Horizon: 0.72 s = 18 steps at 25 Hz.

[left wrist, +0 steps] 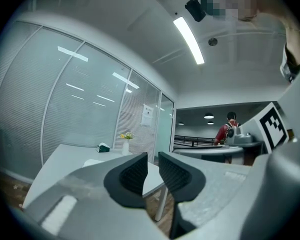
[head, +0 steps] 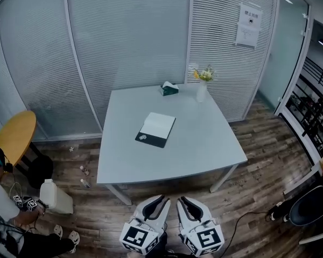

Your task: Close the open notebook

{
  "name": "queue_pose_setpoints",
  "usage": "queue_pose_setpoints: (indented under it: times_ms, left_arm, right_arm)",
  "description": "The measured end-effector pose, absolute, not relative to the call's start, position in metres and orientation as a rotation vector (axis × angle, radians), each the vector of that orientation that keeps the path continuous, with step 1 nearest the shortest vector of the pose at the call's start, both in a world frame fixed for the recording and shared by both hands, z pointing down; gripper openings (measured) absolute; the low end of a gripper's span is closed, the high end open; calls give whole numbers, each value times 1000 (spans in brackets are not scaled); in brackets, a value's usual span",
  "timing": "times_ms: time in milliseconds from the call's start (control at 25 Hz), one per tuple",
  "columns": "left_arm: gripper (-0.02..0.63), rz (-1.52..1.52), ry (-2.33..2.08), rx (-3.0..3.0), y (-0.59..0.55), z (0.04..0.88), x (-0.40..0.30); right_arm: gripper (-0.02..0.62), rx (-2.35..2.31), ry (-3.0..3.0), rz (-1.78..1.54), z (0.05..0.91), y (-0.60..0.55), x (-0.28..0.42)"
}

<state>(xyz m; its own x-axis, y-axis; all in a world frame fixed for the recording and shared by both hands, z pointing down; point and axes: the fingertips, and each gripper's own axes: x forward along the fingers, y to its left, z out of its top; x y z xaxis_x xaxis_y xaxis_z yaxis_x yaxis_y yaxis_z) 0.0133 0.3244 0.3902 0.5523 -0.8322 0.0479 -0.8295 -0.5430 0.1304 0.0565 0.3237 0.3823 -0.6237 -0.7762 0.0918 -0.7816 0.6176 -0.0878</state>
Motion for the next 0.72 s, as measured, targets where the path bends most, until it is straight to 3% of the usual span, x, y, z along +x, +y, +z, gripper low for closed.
queue_pose_setpoints:
  times_ms: [720]
  left_arm:
    - [60,-19,-1346,2550,196,434,-54]
  right_arm:
    - [43,1369,-2738,182,397,200,-6]
